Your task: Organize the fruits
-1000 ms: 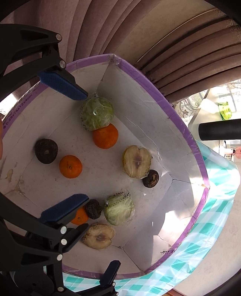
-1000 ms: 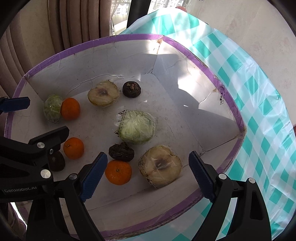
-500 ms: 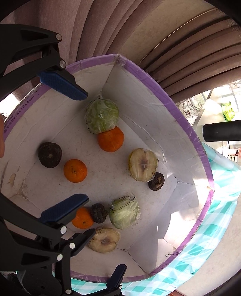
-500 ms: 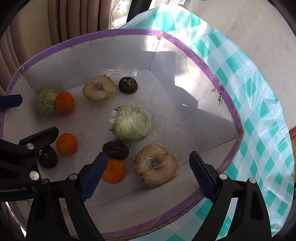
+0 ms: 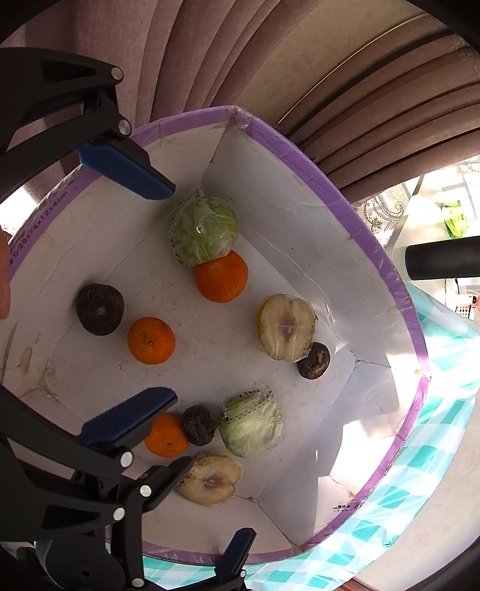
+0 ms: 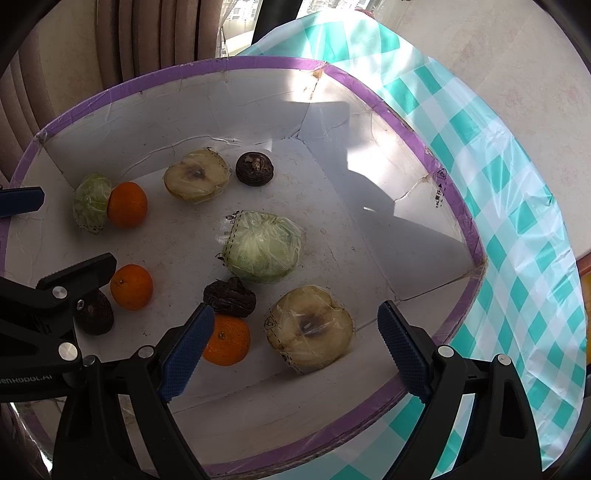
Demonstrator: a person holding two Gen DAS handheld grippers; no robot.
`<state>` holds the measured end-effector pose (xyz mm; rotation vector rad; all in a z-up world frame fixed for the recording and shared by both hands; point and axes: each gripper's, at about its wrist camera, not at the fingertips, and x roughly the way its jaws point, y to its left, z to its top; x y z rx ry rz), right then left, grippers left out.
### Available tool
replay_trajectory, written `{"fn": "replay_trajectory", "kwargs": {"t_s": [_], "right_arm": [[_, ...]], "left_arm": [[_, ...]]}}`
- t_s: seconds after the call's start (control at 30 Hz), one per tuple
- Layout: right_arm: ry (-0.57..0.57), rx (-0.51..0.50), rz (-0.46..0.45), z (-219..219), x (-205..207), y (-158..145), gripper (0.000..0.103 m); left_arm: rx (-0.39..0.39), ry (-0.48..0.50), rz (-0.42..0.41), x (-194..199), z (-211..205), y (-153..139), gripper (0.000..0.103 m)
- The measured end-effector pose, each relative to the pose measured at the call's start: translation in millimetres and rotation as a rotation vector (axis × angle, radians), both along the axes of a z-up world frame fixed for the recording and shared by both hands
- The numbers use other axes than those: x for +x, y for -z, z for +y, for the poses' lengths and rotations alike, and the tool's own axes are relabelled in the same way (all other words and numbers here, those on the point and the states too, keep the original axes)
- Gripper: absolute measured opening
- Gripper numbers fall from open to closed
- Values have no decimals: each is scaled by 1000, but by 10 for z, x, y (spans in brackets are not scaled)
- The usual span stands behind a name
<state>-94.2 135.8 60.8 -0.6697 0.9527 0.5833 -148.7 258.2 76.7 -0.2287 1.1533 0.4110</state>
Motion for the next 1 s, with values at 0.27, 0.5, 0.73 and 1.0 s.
{"fn": "replay_trajectory", "kwargs": {"t_s": [0.27, 0.5, 0.73, 1.0], "right_arm": [[1, 2, -4, 3, -9, -1, 87], [3, 7, -3, -2, -8, -4, 87], [5, 9, -9, 4, -9, -8, 87], [5, 7, -12, 6, -12, -7, 87]], "left_arm": [[0, -1, 1, -11, -19, 0, 101], [-4, 6, -10, -25, -11, -10, 101], [-7, 13, -17, -40, -4, -20, 101], [-7, 15, -14, -41, 2, -27, 101]]}}
